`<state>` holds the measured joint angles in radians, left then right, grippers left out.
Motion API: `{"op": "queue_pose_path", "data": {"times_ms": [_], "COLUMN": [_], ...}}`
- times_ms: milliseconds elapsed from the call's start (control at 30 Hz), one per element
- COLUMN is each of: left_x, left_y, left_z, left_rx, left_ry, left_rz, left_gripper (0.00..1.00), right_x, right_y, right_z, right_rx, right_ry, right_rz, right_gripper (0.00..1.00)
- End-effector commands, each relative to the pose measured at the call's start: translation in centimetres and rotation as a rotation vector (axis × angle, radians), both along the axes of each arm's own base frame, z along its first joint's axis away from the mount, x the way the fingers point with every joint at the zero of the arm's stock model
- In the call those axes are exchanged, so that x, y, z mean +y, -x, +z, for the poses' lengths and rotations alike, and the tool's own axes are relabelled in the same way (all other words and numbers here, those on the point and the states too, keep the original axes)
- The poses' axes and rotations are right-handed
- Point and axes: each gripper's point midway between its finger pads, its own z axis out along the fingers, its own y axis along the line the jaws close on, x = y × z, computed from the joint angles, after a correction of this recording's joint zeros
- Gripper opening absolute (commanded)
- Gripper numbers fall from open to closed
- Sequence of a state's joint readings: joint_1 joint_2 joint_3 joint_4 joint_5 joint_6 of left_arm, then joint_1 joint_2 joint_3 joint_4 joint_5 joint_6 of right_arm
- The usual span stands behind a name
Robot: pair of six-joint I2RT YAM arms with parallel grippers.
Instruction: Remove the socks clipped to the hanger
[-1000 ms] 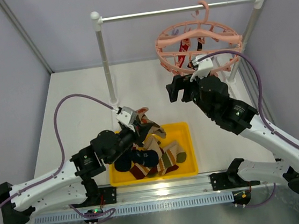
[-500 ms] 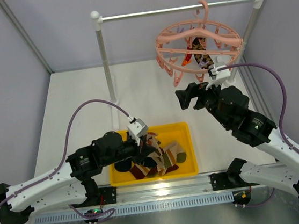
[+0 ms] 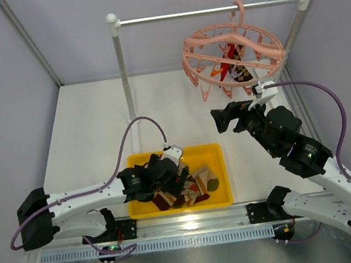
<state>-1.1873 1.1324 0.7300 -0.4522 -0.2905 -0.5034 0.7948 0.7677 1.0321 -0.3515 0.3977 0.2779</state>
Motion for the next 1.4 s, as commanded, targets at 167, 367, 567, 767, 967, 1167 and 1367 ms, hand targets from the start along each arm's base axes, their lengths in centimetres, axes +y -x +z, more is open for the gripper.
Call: {"op": "queue_pose_path", "data": {"times_ms": [167, 367, 567, 767, 967, 1167, 1367], "left_x": [1.5, -1.5, -6.7, -14.9, -22.1, -26.1, -26.3], "left_y": [-6.2, -9.6, -13.6, -16.0, -14.1, -14.3, -19.6], "left_z": [9.3, 18.5, 21.5, 22.8, 23.4, 24.1, 23.1], "left_rx": [-0.266, -0.361, -0.394, -0.345, -0.231, -0.175, -0.203], "left_ry": [-0.031, 0.157, 0.381, 0.531, 0.755, 0.854, 0.850], "left_rz": [0.323, 0.275, 0.198, 0.018, -0.221, -0.296, -0.136], "left_gripper": [1.00, 0.99, 1.00, 1.00, 1.00, 1.00, 1.00], "right_x": [-2.2, -4.1, -8.1, -12.9, -17.4, -18.0, -16.0], "right_y": [0.4, 0.5, 0.4, 2.5, 3.7, 3.3, 1.4], "right_z": [2.0, 2.0, 1.7, 4.7, 6.2, 6.2, 4.6], "right_rx": [-0.061, -0.081, -0.084, -0.176, -0.202, -0.197, -0.145], "right_ry": [0.035, 0.044, 0.056, 0.017, 0.001, 0.000, 0.042], "right_rz": [-0.057, -0.096, -0.234, -0.397, -0.612, -0.667, -0.629], "right_gripper": [0.99, 1.00, 1.00, 1.00, 1.00, 0.99, 1.00]}}
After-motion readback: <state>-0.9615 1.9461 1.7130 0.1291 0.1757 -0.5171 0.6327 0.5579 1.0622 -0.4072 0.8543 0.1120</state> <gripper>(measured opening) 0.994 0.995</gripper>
